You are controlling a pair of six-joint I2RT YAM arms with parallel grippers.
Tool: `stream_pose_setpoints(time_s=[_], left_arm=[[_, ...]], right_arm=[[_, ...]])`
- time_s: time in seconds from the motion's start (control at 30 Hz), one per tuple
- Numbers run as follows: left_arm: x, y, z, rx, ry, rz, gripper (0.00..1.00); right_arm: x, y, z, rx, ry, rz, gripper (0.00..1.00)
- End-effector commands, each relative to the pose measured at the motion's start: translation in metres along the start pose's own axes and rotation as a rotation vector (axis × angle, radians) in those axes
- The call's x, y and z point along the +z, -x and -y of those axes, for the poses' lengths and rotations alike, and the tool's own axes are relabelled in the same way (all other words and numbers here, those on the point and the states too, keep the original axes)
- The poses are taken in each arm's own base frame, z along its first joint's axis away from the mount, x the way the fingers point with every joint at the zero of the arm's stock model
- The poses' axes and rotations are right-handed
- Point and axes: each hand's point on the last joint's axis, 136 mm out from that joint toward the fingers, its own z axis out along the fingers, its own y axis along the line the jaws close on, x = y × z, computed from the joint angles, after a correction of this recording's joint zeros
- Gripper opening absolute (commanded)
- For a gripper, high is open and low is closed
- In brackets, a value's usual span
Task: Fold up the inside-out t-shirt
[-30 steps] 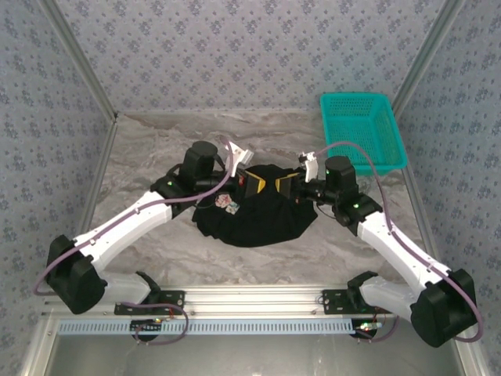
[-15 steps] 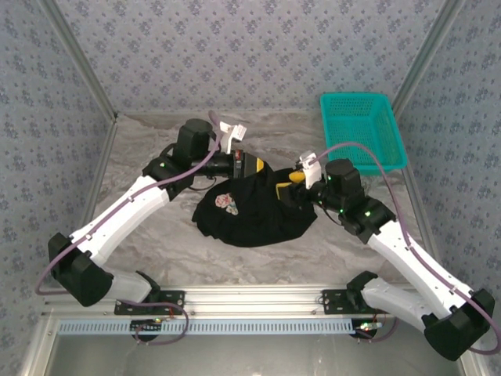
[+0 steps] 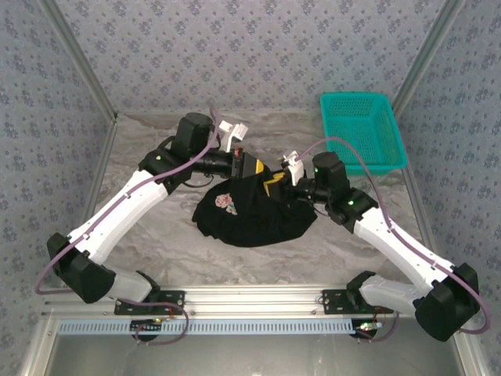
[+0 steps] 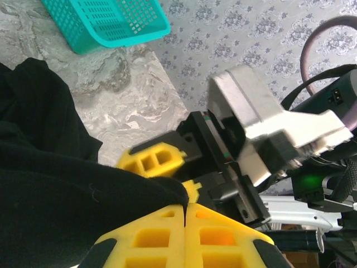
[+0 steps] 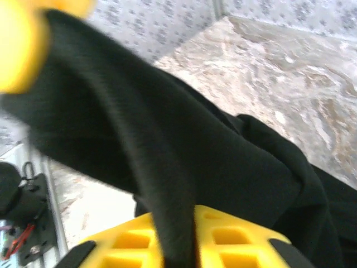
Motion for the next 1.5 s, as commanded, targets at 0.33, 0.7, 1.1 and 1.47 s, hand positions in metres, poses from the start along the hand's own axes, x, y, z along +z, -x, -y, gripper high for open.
stream_pose_setpoints(time_s=[0.33,0.7,1.1,1.47], left_arm=[[-0.016,0.045,-0.045,0.064,0.244,0.201,0.0],[-0.029,0.044,-0.045,0.2,0.256,0.24,0.0],[-0.022,0.023,-0.053,0.18,0.293,0.18,0.0],[-0.088,-0.013,-0.187,-0.03,0.772,0.301,0.15]], right_arm=[[-0.034,0.023,-0.043,0.11,0.364,0.126,0.0],[-0.036,0.027,-0.017,0.242,0.333,0.152,0.14],[-0.029,-0.014,0.057,0.173,-0.29,-0.061,0.26],[0.068,-0.058,0.064,0.101,-0.375,-0.305,0.54]])
